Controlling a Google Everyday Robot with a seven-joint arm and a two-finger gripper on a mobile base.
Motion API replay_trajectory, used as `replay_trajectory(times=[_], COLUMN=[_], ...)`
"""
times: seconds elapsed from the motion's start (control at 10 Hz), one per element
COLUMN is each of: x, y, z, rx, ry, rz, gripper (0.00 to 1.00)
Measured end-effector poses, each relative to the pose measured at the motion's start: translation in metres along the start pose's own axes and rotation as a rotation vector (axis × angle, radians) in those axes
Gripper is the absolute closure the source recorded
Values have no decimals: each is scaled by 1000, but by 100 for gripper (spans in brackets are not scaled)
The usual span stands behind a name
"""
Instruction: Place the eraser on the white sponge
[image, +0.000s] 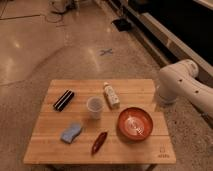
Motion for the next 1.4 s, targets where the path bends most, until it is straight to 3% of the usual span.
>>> replay_trajectory(times=[0.4,0.9,1.4], x=[-47,-115,-184], y=[-34,-84,-112], z=[2,6,10], rx=[-6,21,37], ry=[2,19,19], rz=[-114,-283,-440], gripper=[20,20,20])
